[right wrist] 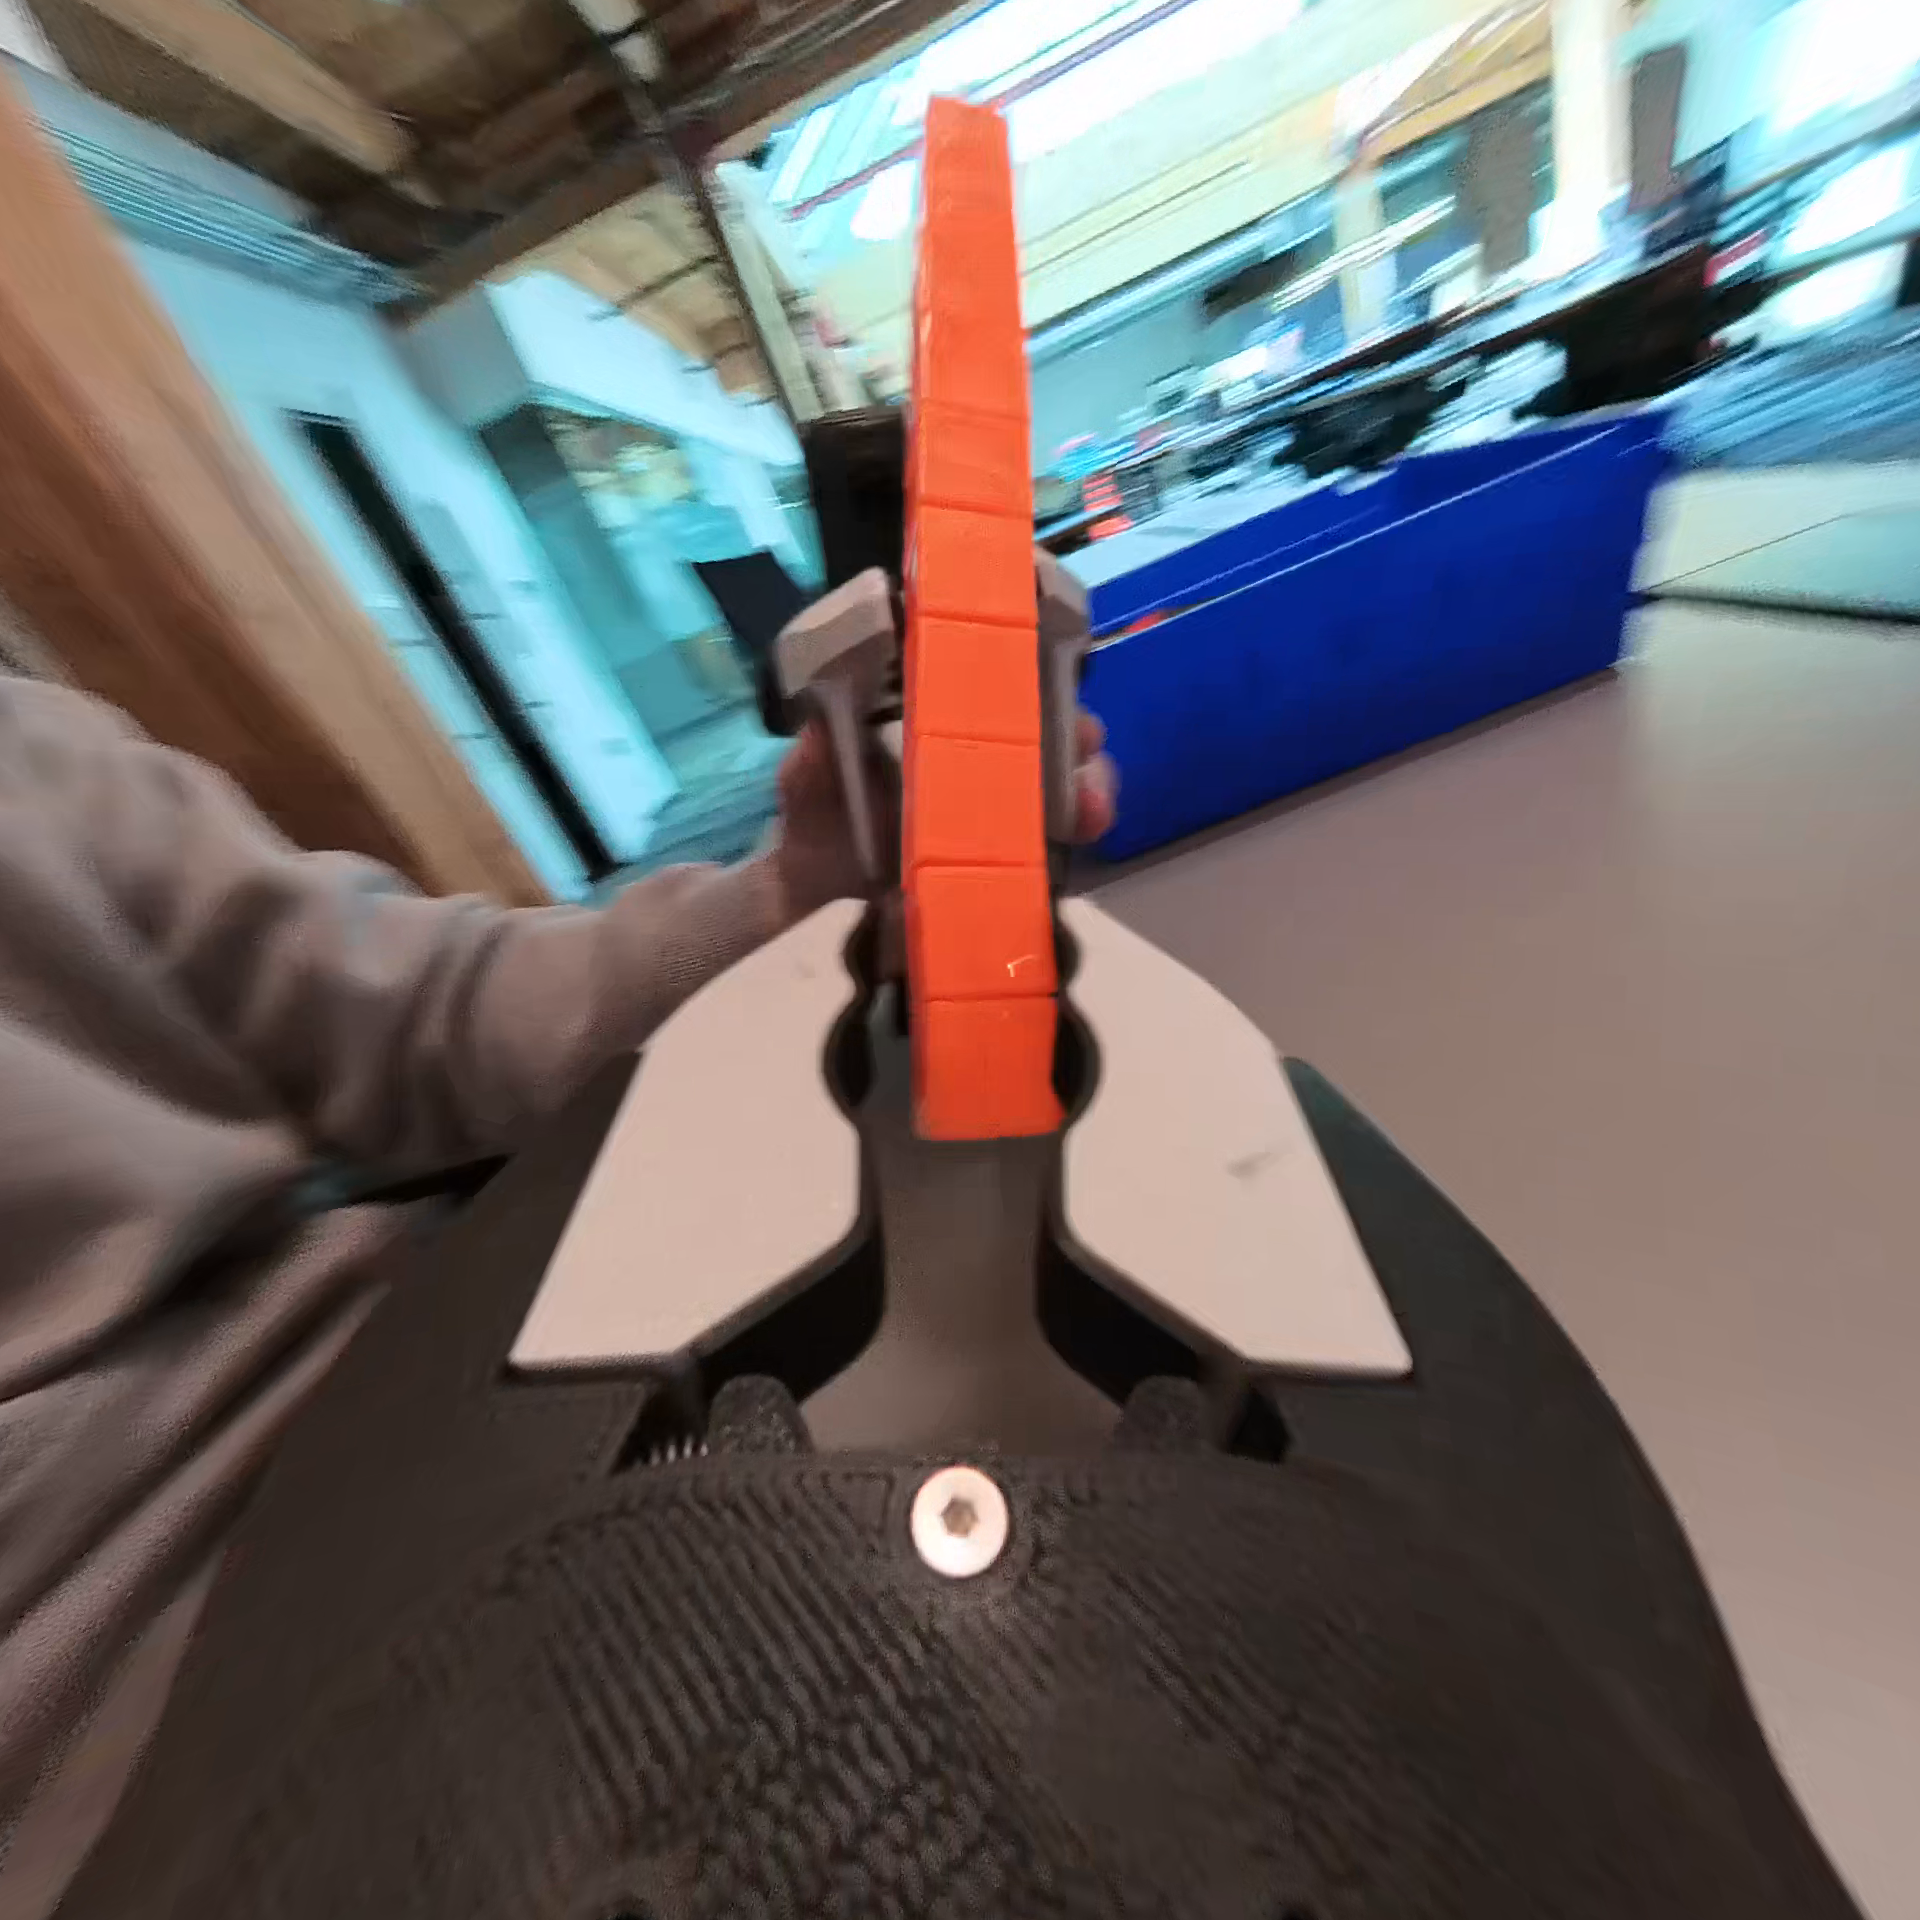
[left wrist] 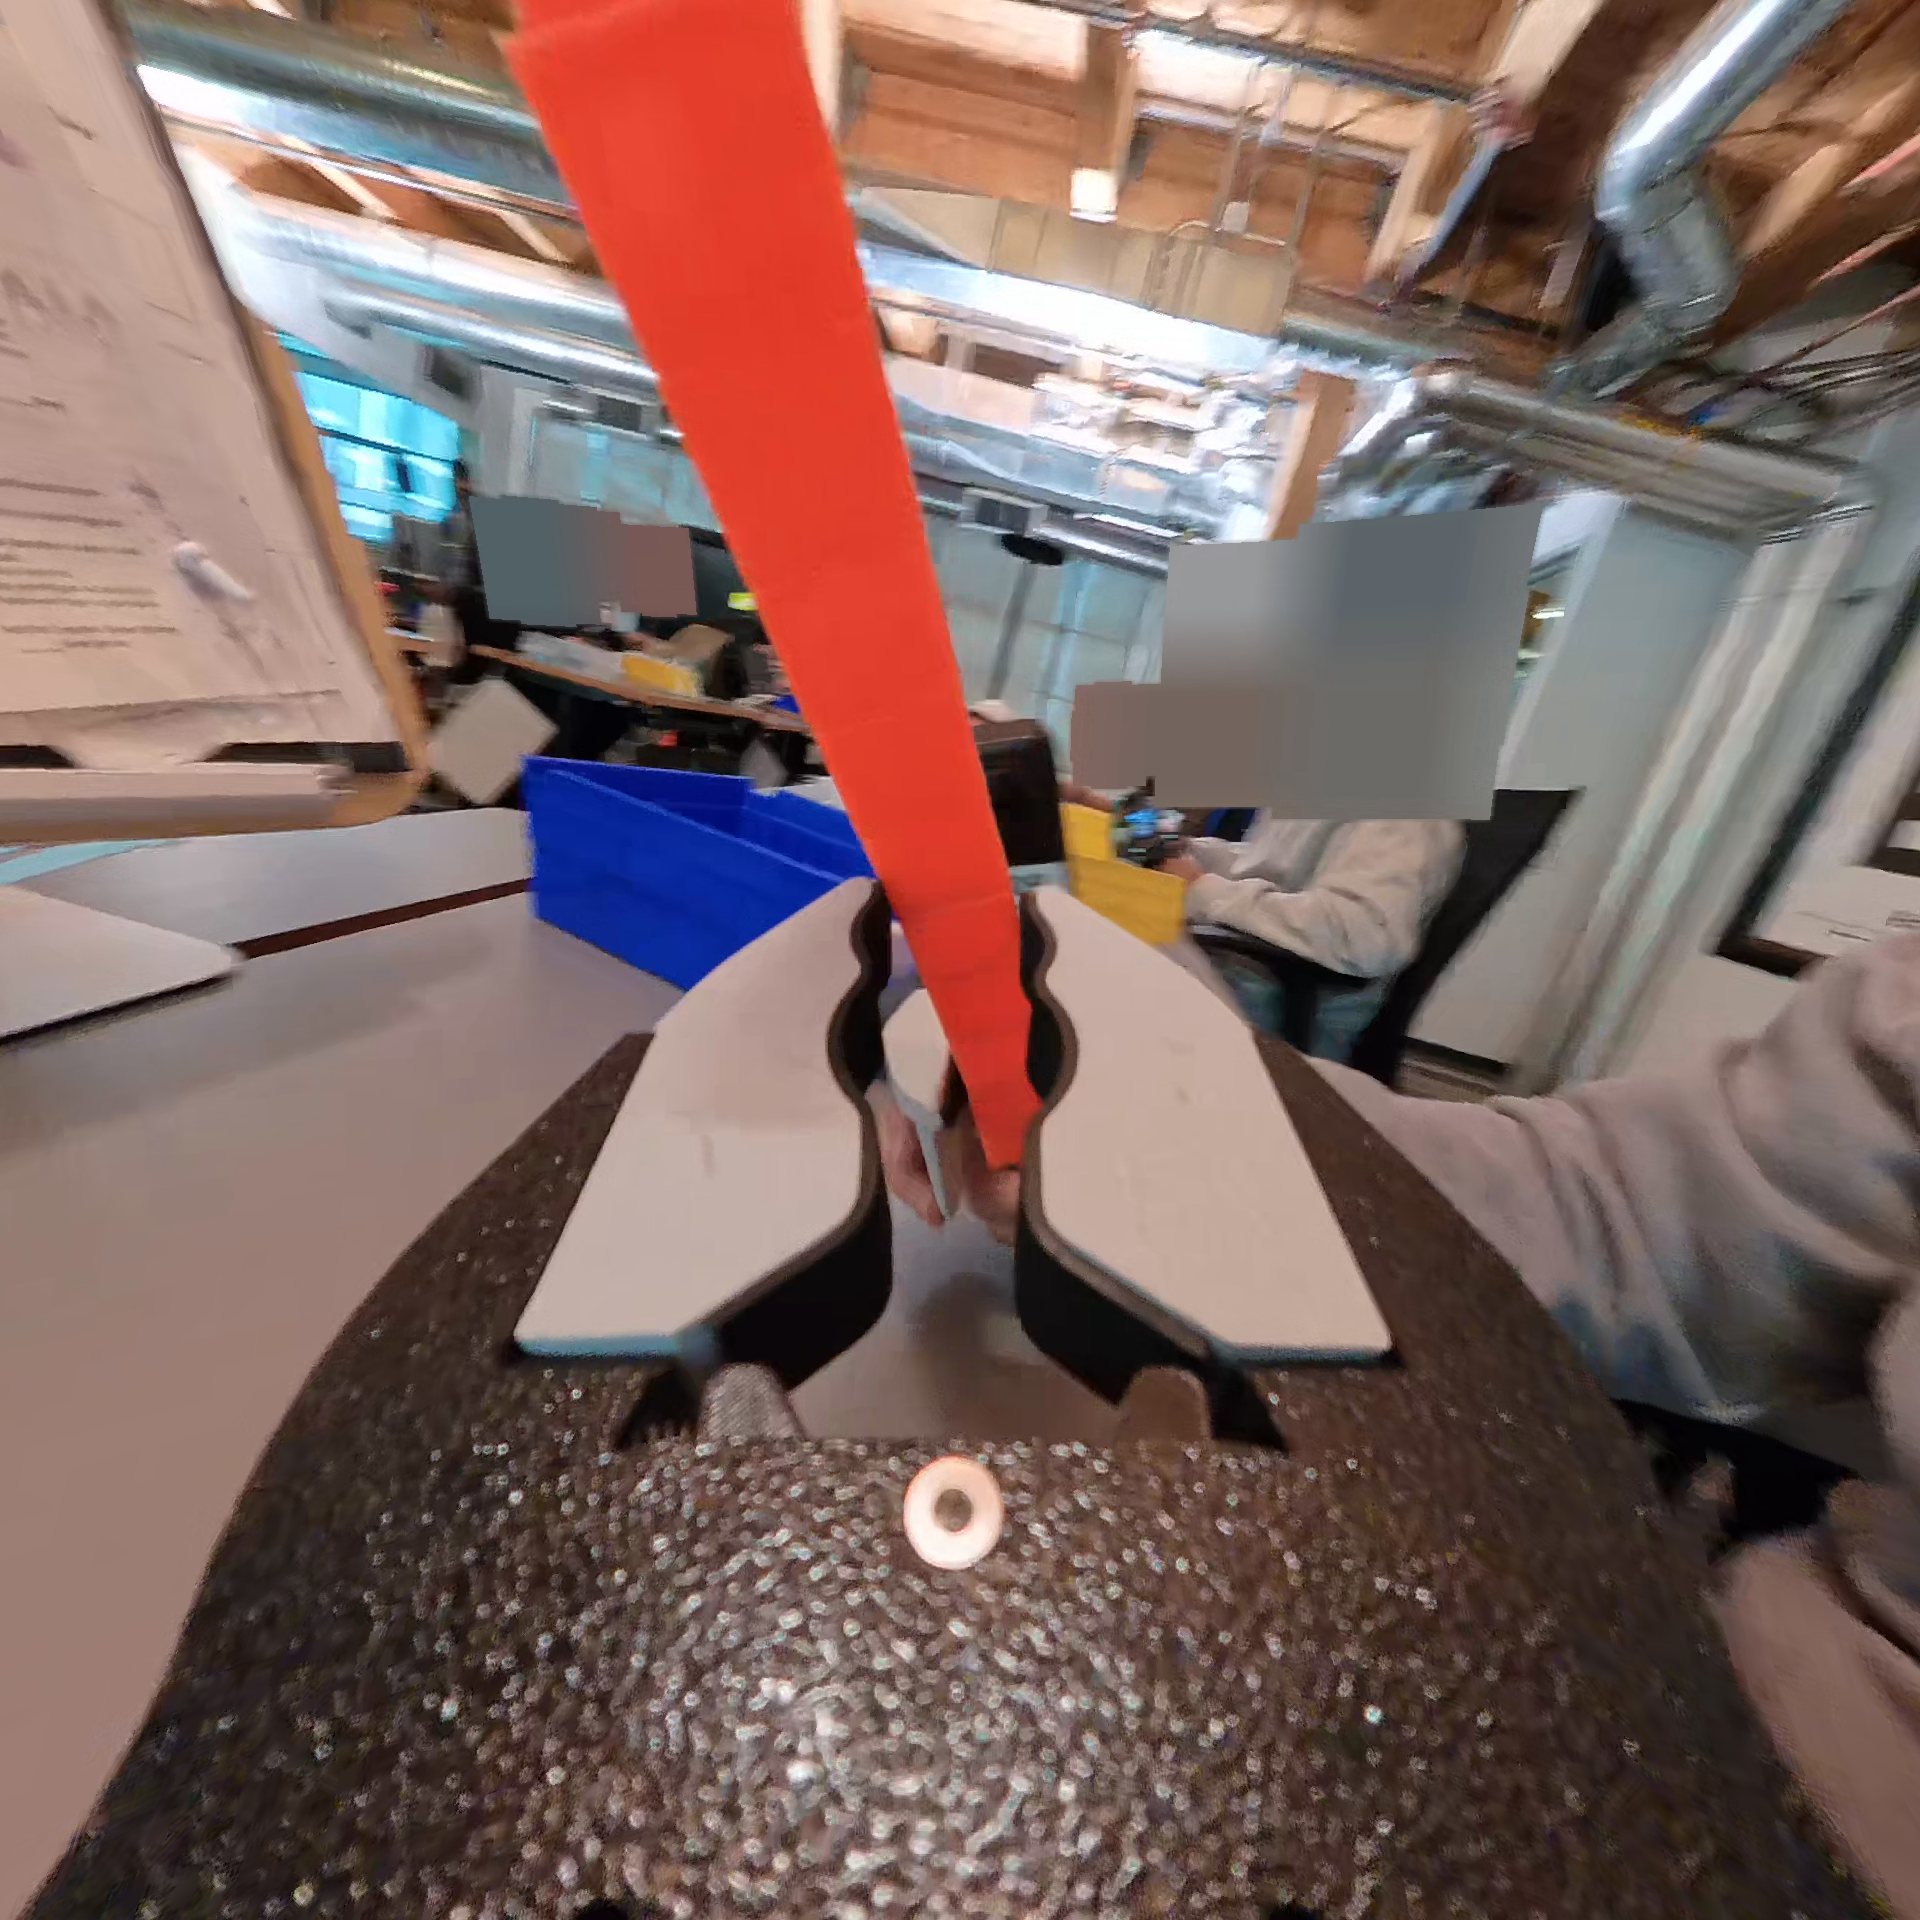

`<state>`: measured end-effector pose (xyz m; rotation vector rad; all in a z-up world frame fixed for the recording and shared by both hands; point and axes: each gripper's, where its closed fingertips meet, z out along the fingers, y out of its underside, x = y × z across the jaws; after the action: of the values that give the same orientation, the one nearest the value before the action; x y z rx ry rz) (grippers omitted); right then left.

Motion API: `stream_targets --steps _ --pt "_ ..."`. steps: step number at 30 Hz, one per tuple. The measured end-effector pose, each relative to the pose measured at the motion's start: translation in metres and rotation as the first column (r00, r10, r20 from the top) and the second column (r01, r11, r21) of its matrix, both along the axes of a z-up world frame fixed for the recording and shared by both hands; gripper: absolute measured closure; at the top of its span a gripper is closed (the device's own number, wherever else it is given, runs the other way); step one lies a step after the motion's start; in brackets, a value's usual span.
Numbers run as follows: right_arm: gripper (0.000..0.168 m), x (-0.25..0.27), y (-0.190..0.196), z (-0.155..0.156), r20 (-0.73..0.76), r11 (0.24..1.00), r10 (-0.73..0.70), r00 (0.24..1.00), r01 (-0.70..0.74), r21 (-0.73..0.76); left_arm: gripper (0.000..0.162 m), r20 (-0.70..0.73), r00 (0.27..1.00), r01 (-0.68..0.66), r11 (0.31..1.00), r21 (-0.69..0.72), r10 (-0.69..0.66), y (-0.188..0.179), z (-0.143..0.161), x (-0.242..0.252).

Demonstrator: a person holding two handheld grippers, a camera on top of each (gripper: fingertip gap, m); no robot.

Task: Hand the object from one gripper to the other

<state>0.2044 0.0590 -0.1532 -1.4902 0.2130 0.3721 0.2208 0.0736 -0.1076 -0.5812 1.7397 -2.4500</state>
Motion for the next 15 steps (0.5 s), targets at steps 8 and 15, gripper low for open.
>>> stream_targets --steps 8,15 --pt "0.124 0.042 -0.007 -0.010 0.850 0.796 -0.321 0.418 0.606 0.003 0.141 -0.179 0.971 -0.160 0.987 -0.012 0.156 0.008 -0.015 0.025" --pt "0.141 0.033 0.000 -0.017 0.835 0.831 -0.250 0.489 0.551 -0.073 0.141 -0.182 0.974 -0.142 0.990 -0.023 0.136 0.008 -0.015 0.024"
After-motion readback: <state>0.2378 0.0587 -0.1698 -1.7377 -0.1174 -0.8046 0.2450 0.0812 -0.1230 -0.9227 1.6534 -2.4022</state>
